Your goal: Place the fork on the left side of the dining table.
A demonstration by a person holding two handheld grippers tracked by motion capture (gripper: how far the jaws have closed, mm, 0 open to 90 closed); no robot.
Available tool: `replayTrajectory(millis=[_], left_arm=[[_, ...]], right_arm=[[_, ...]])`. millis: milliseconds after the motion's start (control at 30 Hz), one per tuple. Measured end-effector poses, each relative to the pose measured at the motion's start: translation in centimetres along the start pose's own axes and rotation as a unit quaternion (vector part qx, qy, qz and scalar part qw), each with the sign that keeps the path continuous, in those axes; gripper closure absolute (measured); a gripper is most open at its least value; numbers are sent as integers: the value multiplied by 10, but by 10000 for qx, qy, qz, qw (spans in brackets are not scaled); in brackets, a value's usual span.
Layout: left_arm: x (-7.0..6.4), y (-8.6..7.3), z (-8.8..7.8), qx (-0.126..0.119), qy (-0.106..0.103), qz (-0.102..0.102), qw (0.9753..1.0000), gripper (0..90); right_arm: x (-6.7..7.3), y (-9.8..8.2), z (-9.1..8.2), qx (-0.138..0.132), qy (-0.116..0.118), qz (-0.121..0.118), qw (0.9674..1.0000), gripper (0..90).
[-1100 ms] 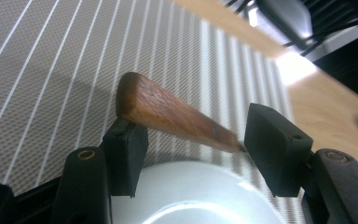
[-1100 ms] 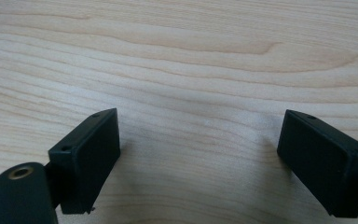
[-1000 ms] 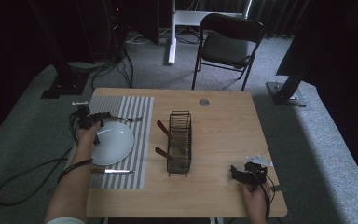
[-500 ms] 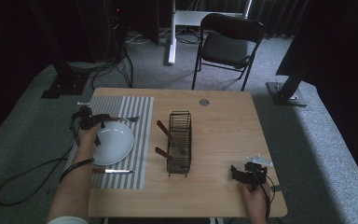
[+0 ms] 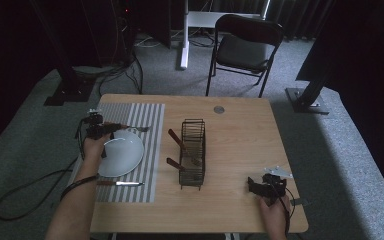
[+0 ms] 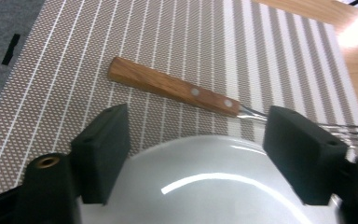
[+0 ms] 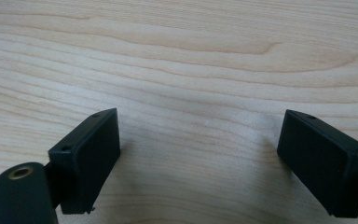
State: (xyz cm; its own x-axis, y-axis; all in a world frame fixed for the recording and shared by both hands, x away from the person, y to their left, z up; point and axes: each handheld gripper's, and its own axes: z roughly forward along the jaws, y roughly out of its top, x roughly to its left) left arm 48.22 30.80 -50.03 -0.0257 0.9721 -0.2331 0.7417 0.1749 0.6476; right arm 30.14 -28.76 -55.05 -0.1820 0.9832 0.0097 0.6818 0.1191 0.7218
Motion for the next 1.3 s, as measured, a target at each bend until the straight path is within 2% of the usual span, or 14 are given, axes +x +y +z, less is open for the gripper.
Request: replayTrajectory(millis=[33,133,167,267,367,400,467,767,933,967,1200,1300], left_arm=[[-2,-1,-2,-14,-13,21,10000,175],[-7,-3,-12,-34,41,98,9999,165],[-8,-5,-14,-54,-20,131,9999,93],[-12,-9,-24,-27,-93,59,9999,83],[-15,-14,-30,-62,-138,114,9998,82],[-15,-16,-33,4,-194,171,9997,0],[-16,-19,-38,51,-228,236,9994,0],[-27,-35,-57,-112,-273,549,9981,0],[-29,-42,-63,-159,-401,484,9979,0],[-31,-45,-66,-147,-357,600,9975,0],[-31,-57,-77,-245,-457,741,9959,0],[-30,-64,-83,-199,-511,818,9951,0]], right_arm=[[0,0,0,-1,-1,-1,10000,126],[0,0,0,0,0,-1,10000,127],[0,0,0,-1,0,-2,10000,127],[0,0,0,-2,-1,-3,10000,126],[0,0,0,-2,0,-3,10000,127],[0,0,0,-1,1,-1,10000,127],[0,0,0,-2,0,-3,10000,127],[0,0,0,-2,0,-3,10000,127],[0,0,0,-2,0,-3,10000,126],[0,0,0,-2,0,-4,10000,126],[0,0,0,-2,0,-4,10000,126],[0,0,0,-2,0,-3,10000,126]])
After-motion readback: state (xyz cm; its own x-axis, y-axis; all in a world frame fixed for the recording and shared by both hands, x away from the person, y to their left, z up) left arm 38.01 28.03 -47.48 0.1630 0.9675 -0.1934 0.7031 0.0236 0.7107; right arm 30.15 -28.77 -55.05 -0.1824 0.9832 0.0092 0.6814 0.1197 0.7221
